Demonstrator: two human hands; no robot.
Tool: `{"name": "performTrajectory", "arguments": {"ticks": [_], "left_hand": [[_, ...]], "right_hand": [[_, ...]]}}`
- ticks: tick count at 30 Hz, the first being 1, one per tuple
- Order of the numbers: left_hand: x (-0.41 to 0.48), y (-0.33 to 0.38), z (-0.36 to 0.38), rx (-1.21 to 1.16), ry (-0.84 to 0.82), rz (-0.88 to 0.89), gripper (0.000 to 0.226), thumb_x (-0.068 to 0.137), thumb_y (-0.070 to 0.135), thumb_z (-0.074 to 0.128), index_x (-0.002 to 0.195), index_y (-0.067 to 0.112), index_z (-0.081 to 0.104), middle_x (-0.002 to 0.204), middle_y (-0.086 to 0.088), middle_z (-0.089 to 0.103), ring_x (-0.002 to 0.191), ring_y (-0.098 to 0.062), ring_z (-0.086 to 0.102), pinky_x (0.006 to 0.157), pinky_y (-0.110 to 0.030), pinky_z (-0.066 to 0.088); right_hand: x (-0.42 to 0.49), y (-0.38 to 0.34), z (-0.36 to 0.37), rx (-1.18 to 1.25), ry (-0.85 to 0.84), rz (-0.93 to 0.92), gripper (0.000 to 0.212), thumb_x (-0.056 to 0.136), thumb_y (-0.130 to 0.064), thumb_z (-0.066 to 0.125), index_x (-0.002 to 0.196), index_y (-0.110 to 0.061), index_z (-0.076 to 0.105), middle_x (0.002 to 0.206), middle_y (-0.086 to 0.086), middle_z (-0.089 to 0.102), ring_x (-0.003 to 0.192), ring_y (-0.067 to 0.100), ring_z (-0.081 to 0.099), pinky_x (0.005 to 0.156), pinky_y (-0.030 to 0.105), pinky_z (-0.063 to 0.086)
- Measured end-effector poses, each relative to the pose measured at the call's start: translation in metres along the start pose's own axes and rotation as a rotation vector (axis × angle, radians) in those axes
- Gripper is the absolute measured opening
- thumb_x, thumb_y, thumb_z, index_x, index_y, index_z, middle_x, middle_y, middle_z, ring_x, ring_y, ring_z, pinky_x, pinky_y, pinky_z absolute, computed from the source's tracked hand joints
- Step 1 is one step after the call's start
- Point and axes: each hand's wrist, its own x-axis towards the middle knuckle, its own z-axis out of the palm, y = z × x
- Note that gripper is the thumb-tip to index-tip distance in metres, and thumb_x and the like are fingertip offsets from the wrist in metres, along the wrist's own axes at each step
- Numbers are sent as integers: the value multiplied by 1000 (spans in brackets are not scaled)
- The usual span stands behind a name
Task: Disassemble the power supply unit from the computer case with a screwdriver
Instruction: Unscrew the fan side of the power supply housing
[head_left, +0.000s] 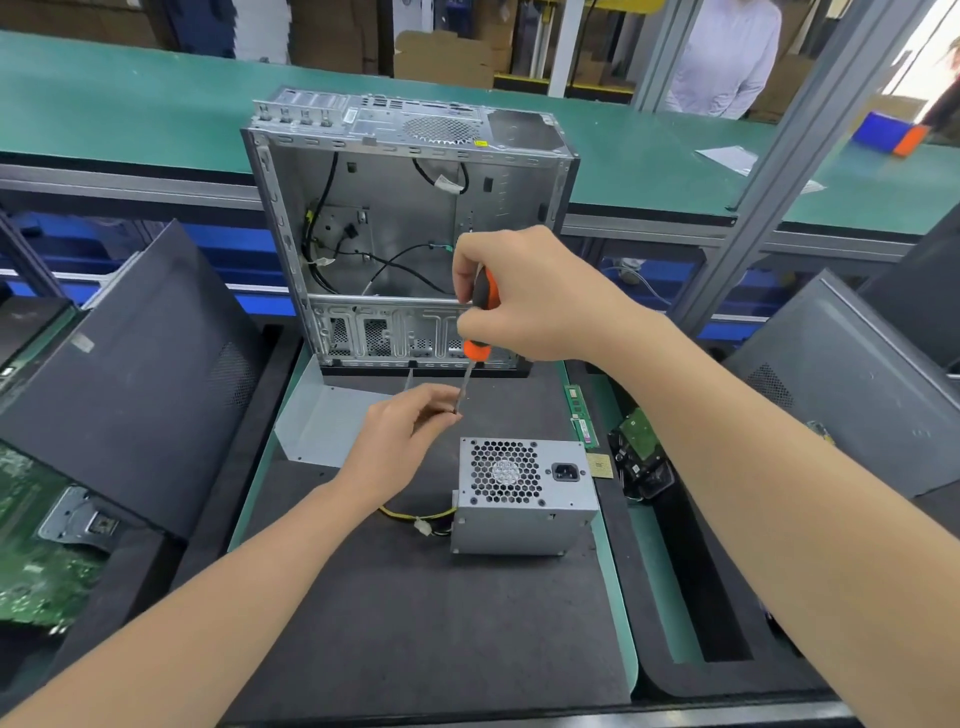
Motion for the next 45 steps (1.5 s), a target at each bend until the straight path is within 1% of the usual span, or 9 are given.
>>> {"name": "performTrajectory", "arguments": {"ticks": [11,18,22,27,32,35,38,42,45], "left_hand": [[-70,-61,-50,9,334,-374,28,85,9,84,100,27,69,86,12,74,86,-3,69,78,-10,50],[-102,-90,-40,83,217,-504,37,77,9,91,92,32,66,82,12,75,80,-5,69,82,-27,55],[-102,-96,-32,53,175,-552,38,73,13,94,91,34,68,80,16,76,81,-1,65,74,-12,47],[-98,-98,-32,3,144,-611,40,70,18,97,94,35,70,84,16,77,84,-7,63,72,-12,43],[-86,-84,-44,-43,278,-624,8,94,44,72,97,36,71,85,23,77,86,-5,70,88,-28,53],[-63,-55,-47,-69,441,-558,14,103,39,57,97,32,68,84,23,77,89,-12,70,90,-36,50],[-32,-16,-33,-202,312,-400,14,102,24,59,98,33,68,88,17,78,85,-14,69,77,-36,52],[-2,31,7,-216,-64,-180,26,97,7,62,107,28,72,102,16,77,101,-3,70,91,-24,53],[8,48,36,-42,-335,-169,33,91,16,65,118,32,69,115,19,71,105,1,66,92,-26,57]], "right_hand": [[17,-34,36,60,-25,-85,14,78,-20,66,89,-18,59,73,-8,63,65,2,55,57,26,44],[16,-41,50,61,-72,-93,14,79,-21,68,90,-18,60,73,-8,64,69,5,60,63,32,53],[14,-40,52,43,-99,-70,15,80,-21,67,92,-18,60,73,-9,63,63,-1,59,62,34,52],[9,-40,52,40,-90,-36,15,79,-21,68,91,-20,60,68,-9,62,62,1,56,58,31,49],[0,-36,44,47,-50,5,13,81,-21,67,92,-20,60,75,-8,65,69,3,60,63,32,51],[-6,-30,33,20,5,30,12,80,-20,66,91,-19,60,74,-10,63,72,4,57,60,29,43],[-14,-21,20,-14,64,70,12,80,-22,65,90,-18,59,75,-10,62,73,5,55,62,31,45],[-29,-5,10,-89,95,132,13,80,-21,64,90,-17,57,72,-10,56,73,5,47,65,36,47],[-44,8,5,-120,102,198,12,80,-22,65,88,-17,56,71,-8,56,71,10,51,72,43,53]]}}
